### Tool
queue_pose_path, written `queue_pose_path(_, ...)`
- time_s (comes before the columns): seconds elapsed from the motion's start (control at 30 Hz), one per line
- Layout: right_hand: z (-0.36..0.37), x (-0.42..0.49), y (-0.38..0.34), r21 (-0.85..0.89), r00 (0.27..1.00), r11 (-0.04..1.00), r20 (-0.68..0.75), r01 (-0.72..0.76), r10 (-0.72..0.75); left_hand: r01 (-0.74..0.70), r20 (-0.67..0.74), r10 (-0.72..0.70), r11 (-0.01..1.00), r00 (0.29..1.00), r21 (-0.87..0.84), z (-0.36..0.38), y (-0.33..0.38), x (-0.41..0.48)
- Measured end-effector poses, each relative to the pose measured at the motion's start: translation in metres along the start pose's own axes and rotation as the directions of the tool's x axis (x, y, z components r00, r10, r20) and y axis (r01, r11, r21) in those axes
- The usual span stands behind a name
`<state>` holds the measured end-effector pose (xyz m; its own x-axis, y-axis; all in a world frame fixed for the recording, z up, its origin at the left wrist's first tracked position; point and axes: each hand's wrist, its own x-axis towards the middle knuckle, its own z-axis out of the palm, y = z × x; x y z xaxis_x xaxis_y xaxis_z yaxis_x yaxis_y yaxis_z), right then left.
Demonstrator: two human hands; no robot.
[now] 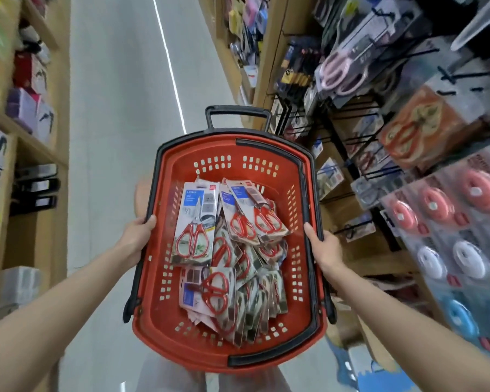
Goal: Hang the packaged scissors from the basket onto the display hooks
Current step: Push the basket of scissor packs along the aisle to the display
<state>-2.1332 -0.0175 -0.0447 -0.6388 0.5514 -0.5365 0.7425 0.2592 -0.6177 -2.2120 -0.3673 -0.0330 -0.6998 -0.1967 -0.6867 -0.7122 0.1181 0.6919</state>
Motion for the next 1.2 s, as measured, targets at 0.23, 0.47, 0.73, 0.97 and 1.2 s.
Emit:
queue_pose_path(0.23,0.030,0.072,-0.072,0.020,0.998,1.000,-0.052,-0.021,0.022,0.043,0.040,-0.044,0.999,0.998,0.033,0.018,0.059,0.098)
queue_pose_path(0.47,0.080,0.145,-0.114,0.037,0.985,0.993,-0.132,-0.111,0.115,0.025,0.070,-0.039,0.982,0.997,0.190,0.026,0.081,0.219)
queue_pose_path(0.73,0.140,0.242,-0.121,0.014,0.975,0.982,-0.118,-0.187,0.187,-0.071,-0.103,0.151,0.836,0.983,0.545,0.048,0.057,0.350)
queue_pose_path(0.97,0.191,0.341,-0.106,0.000,0.982,0.986,-0.090,-0.165,0.164,-0.119,-0.152,0.252,0.802,0.956,0.586,0.086,0.062,0.388)
queue_pose_path(1.2,0.232,0.419,-0.088,-0.018,0.990,0.990,-0.029,-0.141,0.140,0.115,-0.198,-0.019,0.867,0.980,0.486,0.128,0.028,0.443)
